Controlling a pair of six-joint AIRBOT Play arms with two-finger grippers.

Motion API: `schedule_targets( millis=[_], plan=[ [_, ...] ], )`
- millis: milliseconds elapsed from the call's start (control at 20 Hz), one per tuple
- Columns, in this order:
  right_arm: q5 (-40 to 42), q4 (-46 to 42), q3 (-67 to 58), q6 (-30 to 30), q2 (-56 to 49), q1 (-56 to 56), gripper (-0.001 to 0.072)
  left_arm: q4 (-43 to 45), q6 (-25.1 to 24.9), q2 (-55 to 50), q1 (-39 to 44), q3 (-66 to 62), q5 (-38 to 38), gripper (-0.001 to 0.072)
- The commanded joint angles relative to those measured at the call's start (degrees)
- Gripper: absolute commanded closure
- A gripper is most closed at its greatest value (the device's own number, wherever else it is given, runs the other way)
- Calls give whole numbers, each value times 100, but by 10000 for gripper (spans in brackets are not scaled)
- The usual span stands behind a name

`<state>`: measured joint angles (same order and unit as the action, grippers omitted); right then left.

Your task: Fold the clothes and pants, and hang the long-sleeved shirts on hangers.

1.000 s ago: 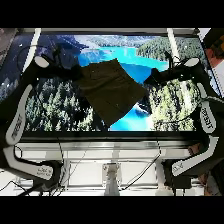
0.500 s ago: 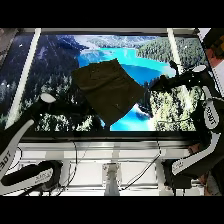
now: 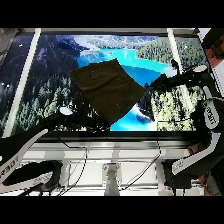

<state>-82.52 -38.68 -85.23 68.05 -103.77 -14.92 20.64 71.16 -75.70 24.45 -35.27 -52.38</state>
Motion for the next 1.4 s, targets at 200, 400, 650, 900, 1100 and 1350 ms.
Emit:
schedule_targets(
  millis=[200, 400, 650, 900, 1100, 1350],
  plan=[
    [7, 306, -9, 0, -2, -4, 358, 442, 649, -42, 188, 20, 1034, 397],
    [9, 402, -7, 0, -2, -4, 358, 352, 686, -44, 201, 20, 1425, 390],
    [4, 439, -9, 0, -2, -4, 358, -70, 686, -236, 229, 13, 1427, 389],
    [4, 439, -9, 0, -2, -4, 358, -1038, 599, -688, 302, 7, 1432, 390],
    [11, 437, -7, -2, -2, -4, 359, -1729, -46, -699, 302, -13, 1445, 684],
    [273, 131, -7, -2, -7, 11, 277, -1139, -413, -247, 203, -15, 1296, 688]
  ],
)
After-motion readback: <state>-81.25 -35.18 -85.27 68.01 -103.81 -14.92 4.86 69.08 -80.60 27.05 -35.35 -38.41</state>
